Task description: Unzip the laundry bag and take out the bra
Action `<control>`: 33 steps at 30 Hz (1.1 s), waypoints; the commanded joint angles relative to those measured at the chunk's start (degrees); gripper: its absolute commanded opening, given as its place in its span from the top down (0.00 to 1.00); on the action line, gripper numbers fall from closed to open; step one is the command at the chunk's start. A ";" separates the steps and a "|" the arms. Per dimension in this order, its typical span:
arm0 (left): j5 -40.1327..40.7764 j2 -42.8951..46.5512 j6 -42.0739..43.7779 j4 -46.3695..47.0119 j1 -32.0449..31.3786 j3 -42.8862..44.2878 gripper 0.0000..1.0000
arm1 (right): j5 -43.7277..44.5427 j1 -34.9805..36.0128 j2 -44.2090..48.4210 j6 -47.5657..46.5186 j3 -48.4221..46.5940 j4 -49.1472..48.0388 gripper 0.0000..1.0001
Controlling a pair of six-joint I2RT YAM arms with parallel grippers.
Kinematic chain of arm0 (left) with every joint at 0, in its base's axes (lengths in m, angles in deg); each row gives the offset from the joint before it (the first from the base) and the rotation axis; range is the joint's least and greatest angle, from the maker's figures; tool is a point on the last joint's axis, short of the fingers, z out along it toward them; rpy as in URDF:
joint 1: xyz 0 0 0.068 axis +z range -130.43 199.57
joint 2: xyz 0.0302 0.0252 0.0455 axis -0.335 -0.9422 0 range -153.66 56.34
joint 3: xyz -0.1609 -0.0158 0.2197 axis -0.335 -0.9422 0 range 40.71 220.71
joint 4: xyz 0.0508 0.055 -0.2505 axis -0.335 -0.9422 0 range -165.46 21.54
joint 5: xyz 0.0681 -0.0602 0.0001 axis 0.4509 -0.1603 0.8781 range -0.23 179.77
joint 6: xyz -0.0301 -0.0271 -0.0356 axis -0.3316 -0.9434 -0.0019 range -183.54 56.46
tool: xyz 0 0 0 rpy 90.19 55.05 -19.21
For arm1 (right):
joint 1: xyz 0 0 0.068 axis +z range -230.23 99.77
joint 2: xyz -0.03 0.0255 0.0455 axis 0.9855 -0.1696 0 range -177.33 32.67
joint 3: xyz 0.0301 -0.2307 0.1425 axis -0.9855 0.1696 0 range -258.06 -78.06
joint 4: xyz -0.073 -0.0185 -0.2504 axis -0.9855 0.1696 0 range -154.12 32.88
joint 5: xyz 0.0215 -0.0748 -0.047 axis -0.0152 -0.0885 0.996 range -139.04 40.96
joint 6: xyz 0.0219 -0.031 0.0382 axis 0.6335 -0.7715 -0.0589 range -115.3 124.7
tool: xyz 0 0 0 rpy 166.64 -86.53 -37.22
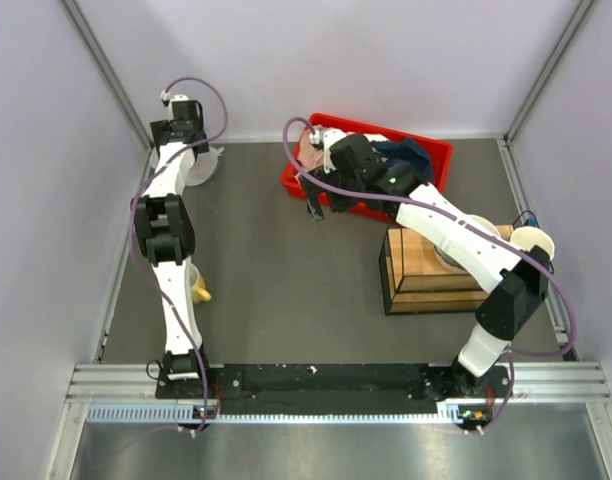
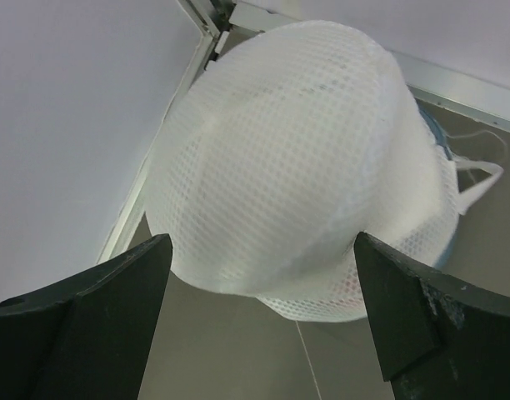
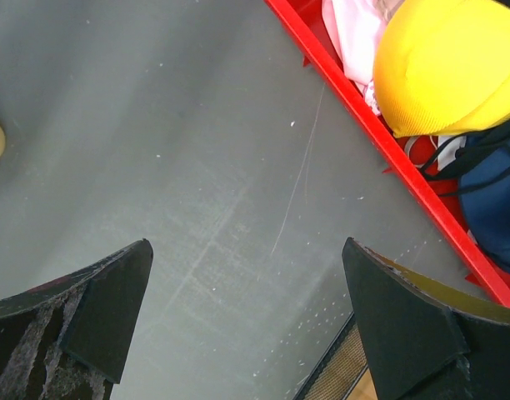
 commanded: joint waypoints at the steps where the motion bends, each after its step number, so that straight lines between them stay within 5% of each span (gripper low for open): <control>1: -1.93 -0.38 3.72 6.68 0.73 2.42 0.03 | 1.24 0.07 -1.77 -0.29 -1.34 -1.92 0.01; 9: -2.02 -3.19 3.90 7.56 0.82 6.11 0.05 | 0.37 0.07 -4.14 0.32 -2.75 -1.75 0.01; 10: -2.71 -3.20 3.81 7.47 0.90 6.20 0.33 | 0.28 0.07 -4.14 0.58 -2.92 -1.66 0.01; 12: -3.16 -3.11 3.29 7.39 0.91 6.29 0.54 | 0.01 0.07 -4.32 0.67 -3.01 -1.66 0.01; 13: -3.25 -3.11 3.11 7.30 0.91 6.29 0.74 | 0.10 0.07 -4.32 1.02 -3.10 -1.66 0.01; 16: -3.60 -2.93 2.76 6.60 0.99 6.29 1.00 | -0.25 0.07 -4.32 1.46 -3.27 -1.66 0.01; 23: -5.18 1.89 0.38 5.01 0.12 2.18 1.00 | -0.51 0.07 -3.18 2.25 -2.75 -1.57 0.01; 33: -1.14 20.95 4.87 -0.15 -12.09 -8.12 1.00 | 0.45 0.07 0.16 4.36 0.15 -1.66 0.01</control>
